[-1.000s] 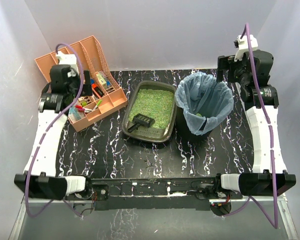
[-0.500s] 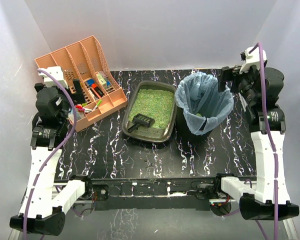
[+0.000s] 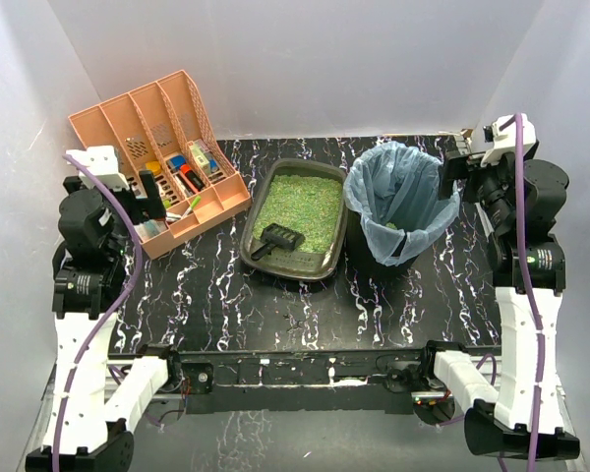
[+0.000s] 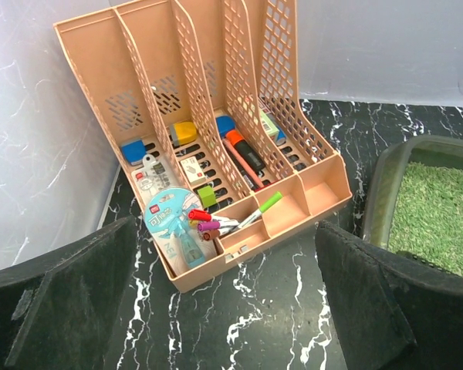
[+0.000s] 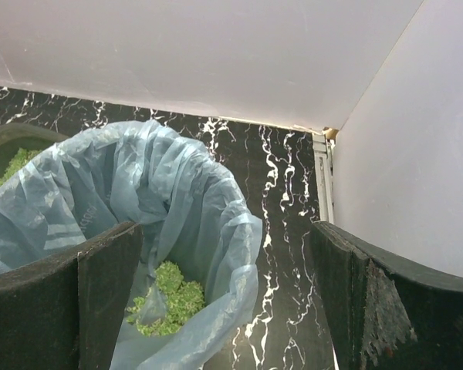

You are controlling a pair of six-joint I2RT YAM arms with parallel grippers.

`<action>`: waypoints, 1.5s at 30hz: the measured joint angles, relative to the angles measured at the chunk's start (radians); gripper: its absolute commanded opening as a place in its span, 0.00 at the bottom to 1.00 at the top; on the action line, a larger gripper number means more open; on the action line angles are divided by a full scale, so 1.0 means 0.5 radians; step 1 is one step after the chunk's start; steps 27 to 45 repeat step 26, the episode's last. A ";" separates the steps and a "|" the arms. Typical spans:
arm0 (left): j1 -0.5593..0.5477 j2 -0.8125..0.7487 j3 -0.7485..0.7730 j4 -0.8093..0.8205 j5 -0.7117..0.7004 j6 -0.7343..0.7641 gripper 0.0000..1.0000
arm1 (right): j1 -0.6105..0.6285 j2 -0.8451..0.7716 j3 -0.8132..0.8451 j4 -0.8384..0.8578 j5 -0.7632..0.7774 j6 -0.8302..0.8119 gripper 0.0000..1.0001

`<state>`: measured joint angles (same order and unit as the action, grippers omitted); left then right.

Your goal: Clean the litter box

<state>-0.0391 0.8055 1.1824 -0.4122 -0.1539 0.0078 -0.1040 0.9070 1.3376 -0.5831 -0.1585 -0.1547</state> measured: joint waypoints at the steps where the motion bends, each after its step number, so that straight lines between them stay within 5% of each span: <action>1: 0.007 -0.011 0.000 -0.012 0.027 -0.001 0.97 | -0.007 -0.008 -0.011 0.000 0.002 0.000 0.99; 45: 0.061 -0.089 0.000 -0.182 0.186 0.008 0.97 | -0.140 -0.079 -0.053 -0.050 -0.098 0.007 0.99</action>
